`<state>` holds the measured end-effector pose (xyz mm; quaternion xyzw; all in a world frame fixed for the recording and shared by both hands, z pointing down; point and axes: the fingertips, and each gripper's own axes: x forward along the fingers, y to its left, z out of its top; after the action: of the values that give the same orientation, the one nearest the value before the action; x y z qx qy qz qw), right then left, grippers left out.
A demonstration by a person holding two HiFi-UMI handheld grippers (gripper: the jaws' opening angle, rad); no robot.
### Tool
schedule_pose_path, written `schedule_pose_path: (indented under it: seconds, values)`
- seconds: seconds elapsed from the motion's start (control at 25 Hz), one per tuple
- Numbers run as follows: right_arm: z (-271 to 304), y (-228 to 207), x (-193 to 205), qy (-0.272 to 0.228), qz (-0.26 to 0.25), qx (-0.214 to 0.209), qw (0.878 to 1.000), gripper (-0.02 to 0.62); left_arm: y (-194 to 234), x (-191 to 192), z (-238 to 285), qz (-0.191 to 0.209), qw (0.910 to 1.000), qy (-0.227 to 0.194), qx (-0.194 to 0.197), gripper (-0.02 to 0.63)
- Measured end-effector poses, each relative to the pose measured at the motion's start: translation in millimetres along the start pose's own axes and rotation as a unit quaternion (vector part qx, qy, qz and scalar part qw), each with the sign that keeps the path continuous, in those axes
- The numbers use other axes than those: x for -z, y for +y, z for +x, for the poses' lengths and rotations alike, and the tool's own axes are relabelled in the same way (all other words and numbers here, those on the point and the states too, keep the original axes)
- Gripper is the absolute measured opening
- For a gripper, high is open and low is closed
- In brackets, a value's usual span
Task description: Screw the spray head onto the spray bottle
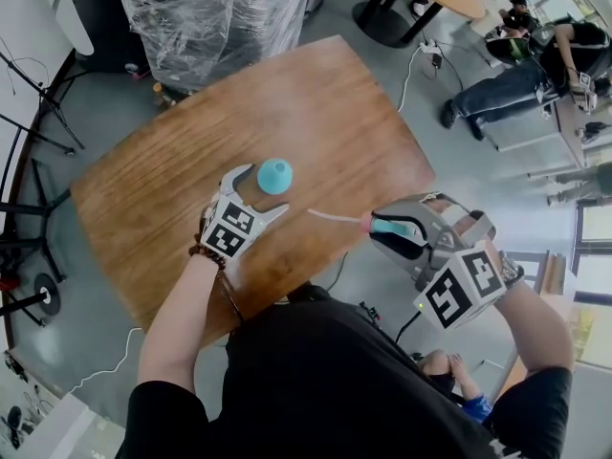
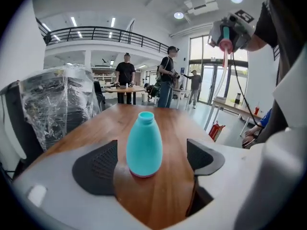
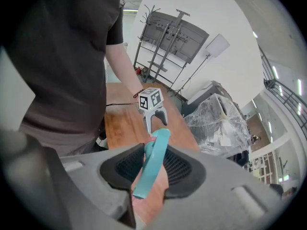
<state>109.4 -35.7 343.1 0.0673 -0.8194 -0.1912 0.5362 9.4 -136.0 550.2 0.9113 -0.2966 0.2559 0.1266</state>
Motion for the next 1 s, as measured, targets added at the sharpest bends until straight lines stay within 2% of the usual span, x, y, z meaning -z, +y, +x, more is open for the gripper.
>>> schedule_pose_path:
  seconds: [0.2, 0.4, 0.72, 0.84, 1.0]
  values:
    - [-4, -15, 6, 0.006, 0.021, 0.013, 1.000, 0.115, 10, 21, 33, 0.011, 0.9992, 0.028, -0.026, 0.499]
    - [-1, -28, 14, 0.019, 0.035, 0.021, 0.999, 0.115, 12, 36, 56, 0.021, 0.9979, 0.059, -0.019, 0.495]
    - [-2, -40, 25, 0.027, 0.064, 0.023, 0.997, 0.115, 15, 45, 66, 0.040, 0.9956, 0.080, -0.029, 0.416]
    - [-4, -43, 24, 0.030, 0.063, 0.023, 0.997, 0.115, 12, 41, 62, 0.066, 0.9925, 0.100, -0.028, 0.411]
    - [-5, -44, 21, 0.032, 0.045, 0.024, 0.998, 0.115, 0, 28, 48, 0.123, 0.9829, 0.134, -0.026, 0.405]
